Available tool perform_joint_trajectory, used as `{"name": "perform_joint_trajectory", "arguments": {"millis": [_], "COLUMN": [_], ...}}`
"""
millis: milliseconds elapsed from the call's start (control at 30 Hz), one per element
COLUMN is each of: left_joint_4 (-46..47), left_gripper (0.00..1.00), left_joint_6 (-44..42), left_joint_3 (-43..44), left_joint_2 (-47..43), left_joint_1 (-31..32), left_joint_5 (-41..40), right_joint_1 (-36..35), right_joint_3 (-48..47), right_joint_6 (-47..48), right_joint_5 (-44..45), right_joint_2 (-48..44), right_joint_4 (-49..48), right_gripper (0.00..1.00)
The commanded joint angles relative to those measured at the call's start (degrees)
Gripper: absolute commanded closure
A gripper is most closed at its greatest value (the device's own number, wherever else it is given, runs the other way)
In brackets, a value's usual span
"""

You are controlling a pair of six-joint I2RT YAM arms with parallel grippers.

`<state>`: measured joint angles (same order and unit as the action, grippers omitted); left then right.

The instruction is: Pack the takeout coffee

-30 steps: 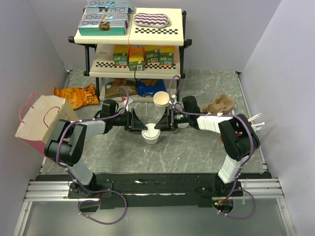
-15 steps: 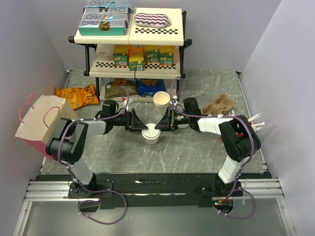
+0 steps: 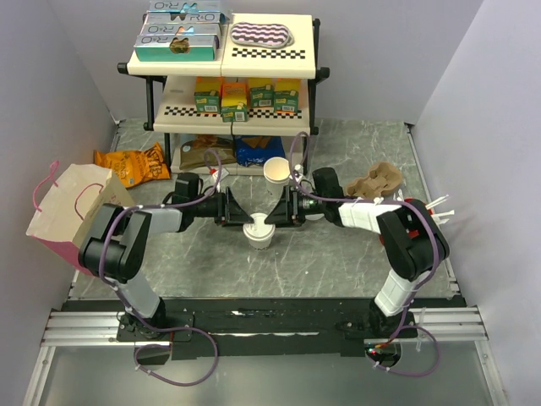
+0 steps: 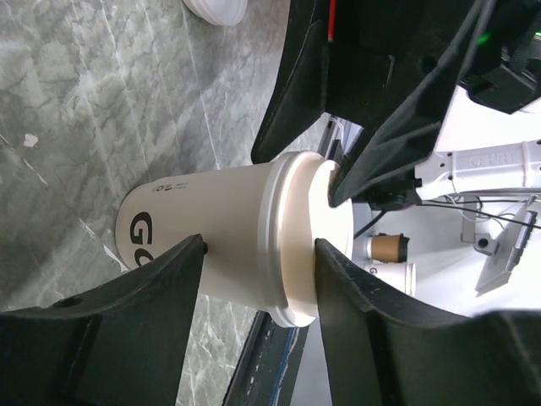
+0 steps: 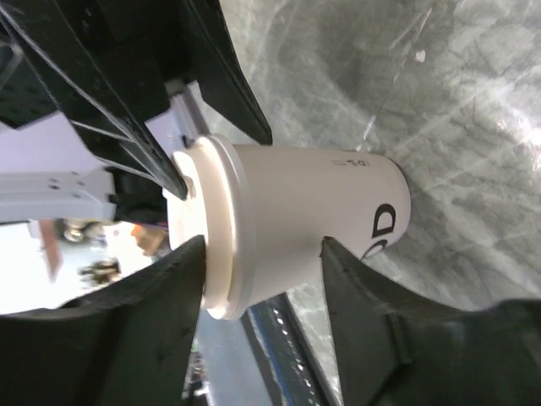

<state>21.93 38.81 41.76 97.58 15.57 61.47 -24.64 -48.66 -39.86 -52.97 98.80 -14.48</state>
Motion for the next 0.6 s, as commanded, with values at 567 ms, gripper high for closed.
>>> {"name": "perform_joint_trajectory", "arguments": {"millis": [567], "left_joint_4": [-0.48], "left_gripper": [0.20], "left_joint_6": [-0.39], "left_joint_3": [1.31], "left_joint_2": [-7.58], "left_joint_1": [0.34], "left_joint_5": [-2.23], "right_joint_1": [-1.02], "right_joint_3": [-7.23], "right_joint_6": [19.29], "right_joint_5": [-0.99], "right_joint_2": [-8.28], "right_joint_4": [20.45], "right_gripper": [0.24]}}
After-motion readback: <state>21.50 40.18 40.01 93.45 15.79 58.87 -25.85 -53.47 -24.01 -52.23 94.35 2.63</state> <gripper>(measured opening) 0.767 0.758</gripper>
